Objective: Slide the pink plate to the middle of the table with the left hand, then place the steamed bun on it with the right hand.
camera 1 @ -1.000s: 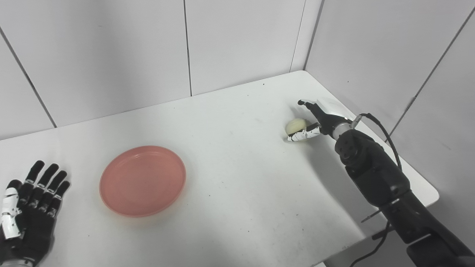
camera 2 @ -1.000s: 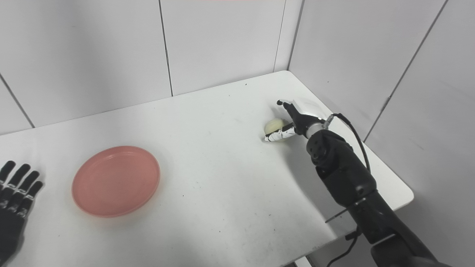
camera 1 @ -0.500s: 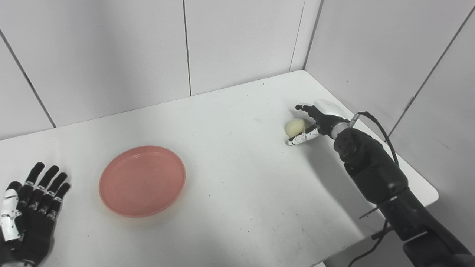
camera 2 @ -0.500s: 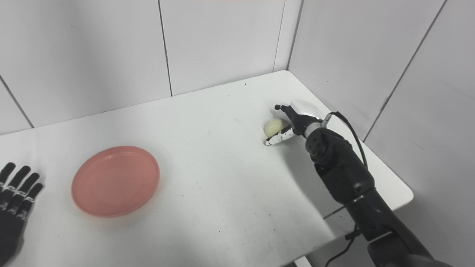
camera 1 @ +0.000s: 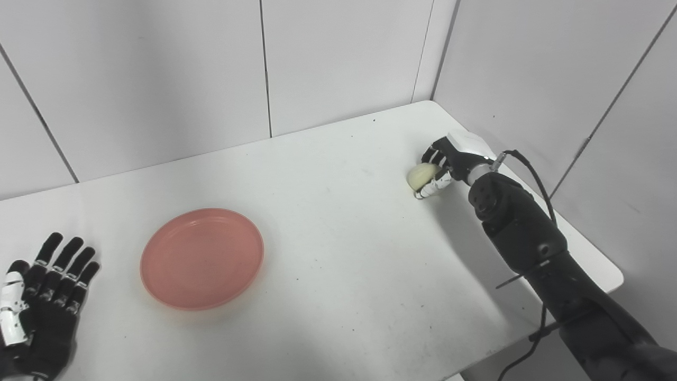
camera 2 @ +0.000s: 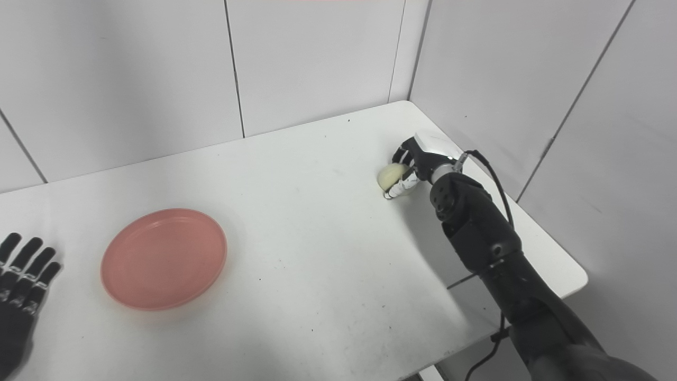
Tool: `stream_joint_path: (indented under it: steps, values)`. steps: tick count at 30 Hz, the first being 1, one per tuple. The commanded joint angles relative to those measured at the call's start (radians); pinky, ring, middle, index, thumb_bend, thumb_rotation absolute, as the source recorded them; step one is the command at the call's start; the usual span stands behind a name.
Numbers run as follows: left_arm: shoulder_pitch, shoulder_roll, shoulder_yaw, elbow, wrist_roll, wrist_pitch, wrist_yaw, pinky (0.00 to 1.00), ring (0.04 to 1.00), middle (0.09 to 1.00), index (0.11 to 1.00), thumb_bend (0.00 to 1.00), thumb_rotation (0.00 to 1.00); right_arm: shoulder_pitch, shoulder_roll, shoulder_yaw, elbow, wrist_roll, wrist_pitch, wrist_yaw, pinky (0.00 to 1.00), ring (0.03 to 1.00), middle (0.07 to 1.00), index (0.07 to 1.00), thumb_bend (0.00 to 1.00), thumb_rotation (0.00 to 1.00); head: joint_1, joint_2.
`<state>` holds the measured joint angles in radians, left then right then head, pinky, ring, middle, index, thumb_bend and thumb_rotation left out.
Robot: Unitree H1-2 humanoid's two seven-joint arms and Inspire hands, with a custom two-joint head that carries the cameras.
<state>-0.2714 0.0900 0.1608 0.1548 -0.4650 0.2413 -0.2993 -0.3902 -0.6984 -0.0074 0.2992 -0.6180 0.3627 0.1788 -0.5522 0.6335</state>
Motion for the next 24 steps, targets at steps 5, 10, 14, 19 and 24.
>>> stream_joint_path:
  steps: [5, 10, 14, 19, 24]
  values:
    - [0.014, 0.005, -0.005, 0.018, 0.0, 0.012, 0.003, 0.94, 0.895, 0.889, 0.892, 0.38, 1.0, -0.057, -0.015, 0.035, 0.091, 0.028, -0.05, -0.043, 0.45, 0.499, 0.546, 0.491, 0.5, 0.13, 0.005, 0.0]
    - [0.015, 0.003, -0.014, 0.012, -0.001, 0.009, 0.001, 0.95, 0.899, 0.894, 0.898, 0.38, 1.0, -0.061, -0.02, 0.051, 0.106, 0.052, -0.065, -0.067, 0.45, 0.486, 0.533, 0.49, 0.5, 0.13, 0.026, -0.002]
    - [0.017, -0.003, -0.025, 0.009, 0.006, 0.005, 0.005, 0.95, 0.907, 0.904, 0.909, 0.38, 1.0, -0.039, -0.029, 0.046, 0.049, 0.071, -0.069, -0.073, 0.45, 0.49, 0.538, 0.491, 0.5, 0.13, 0.048, -0.005]
    - [0.025, -0.007, -0.048, -0.002, 0.02, -0.01, 0.008, 0.95, 0.919, 0.913, 0.914, 0.38, 1.0, 0.0, -0.042, 0.013, -0.096, 0.108, -0.032, -0.047, 0.46, 0.514, 0.559, 0.491, 0.5, 0.13, 0.083, -0.007]
    - [0.036, -0.019, -0.073, -0.01, 0.044, -0.03, 0.016, 0.97, 0.931, 0.919, 0.915, 0.39, 1.0, 0.016, -0.046, 0.004, -0.256, 0.098, 0.03, 0.0, 0.45, 0.51, 0.554, 0.491, 0.5, 0.13, 0.143, -0.001]
